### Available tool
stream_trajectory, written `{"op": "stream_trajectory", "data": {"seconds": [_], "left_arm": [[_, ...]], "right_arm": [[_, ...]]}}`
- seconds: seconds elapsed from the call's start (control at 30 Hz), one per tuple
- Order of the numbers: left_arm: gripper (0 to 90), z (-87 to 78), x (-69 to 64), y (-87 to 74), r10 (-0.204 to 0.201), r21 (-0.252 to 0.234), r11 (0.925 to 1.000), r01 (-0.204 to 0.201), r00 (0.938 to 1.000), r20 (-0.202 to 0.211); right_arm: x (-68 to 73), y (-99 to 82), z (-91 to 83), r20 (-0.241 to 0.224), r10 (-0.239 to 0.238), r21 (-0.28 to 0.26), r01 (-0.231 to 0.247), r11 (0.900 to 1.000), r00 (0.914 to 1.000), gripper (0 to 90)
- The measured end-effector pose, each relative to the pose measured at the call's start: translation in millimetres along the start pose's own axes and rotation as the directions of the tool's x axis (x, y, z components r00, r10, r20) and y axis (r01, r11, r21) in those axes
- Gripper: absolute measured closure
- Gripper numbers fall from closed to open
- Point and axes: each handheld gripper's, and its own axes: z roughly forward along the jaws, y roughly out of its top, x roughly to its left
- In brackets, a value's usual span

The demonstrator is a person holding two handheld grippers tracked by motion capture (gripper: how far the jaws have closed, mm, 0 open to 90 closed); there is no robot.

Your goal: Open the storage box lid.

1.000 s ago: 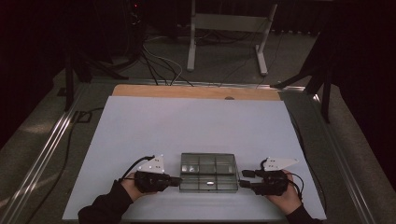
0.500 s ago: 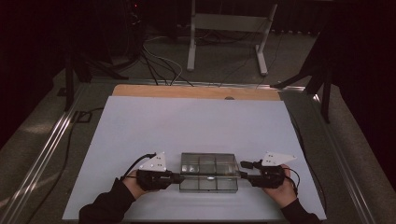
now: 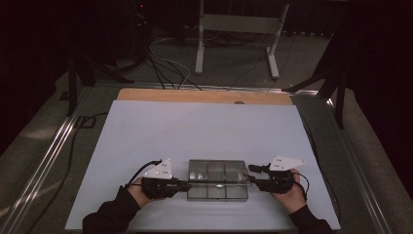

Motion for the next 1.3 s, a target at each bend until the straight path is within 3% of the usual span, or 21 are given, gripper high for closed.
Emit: {"op": "stream_trajectory", "data": {"seconds": [0.17,0.27,0.4,0.53,0.77,1.03,1.3], "left_arm": [[71.2,-0.9,9.6,-10.4,-0.046,0.021,0.9987,0.047,0.9976,-0.052],[66.7,-1.2,15.4,-13.9,-0.042,-0.016,0.9991,0.04,0.9926,-0.114],[63.3,2.2,19.0,-16.6,0.029,-0.06,0.9974,-0.04,0.9836,-0.178],[60.7,5.2,18.8,-17.3,0.093,-0.079,0.9904,-0.114,0.9682,-0.232],[58.9,5.5,20.7,-16.5,0.124,-0.093,0.9836,-0.154,0.9538,-0.274],[64.3,8.8,21.4,-12.3,0.129,-0.113,0.9803,-0.162,0.9588,-0.253],[69.3,9.5,22.6,-8.3,0.129,-0.122,0.9788,-0.164,0.9576,-0.258]], "right_arm": [[-0.1,-0.1,0.1,-0.003,0.001,0.0,-0.001,1.0,1.0,55.8],[-0.5,-0.5,0.4,-0.003,0.005,0.003,-0.005,1.0,1.0,55.8],[-0.8,-0.5,0.7,-0.005,0.01,0.004,-0.01,0.9999,0.9999,55.9],[-0.7,-0.4,0.8,-0.003,0.007,0.009,-0.007,0.9999,1.0,56.0],[-1.5,0.4,0.1,-0.006,0.009,0.0,-0.009,1.0,0.9999,56.3],[-2.7,3.4,-0.7,0.003,-0.001,-0.017,0.001,0.9999,1.0,56.3],[-2.2,10.7,0.7,0.008,-0.03,-0.033,0.03,0.999,0.9995,59.8]]}}
